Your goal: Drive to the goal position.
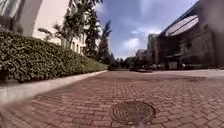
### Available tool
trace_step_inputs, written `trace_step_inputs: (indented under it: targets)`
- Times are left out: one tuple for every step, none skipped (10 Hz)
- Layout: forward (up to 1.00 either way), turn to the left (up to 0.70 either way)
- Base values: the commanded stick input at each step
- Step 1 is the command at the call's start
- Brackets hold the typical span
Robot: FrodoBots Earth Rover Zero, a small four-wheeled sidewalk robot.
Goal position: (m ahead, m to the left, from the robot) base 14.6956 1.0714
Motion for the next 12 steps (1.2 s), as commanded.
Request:
trace_step_inputs:
  targets:
    - [0.7,0.0]
    - [0.7,0.0]
    - [0.7,0.0]
    - [0.7,0.0]
    - [0.7,0.0]
    - [0.7,0.0]
    - [0.7,0.0]
    - [0.7,0.0]
    - [0.7,0.0]
    - [0.7,0.0]
    - [0.7,0.0]
    - [0.7,0.0]
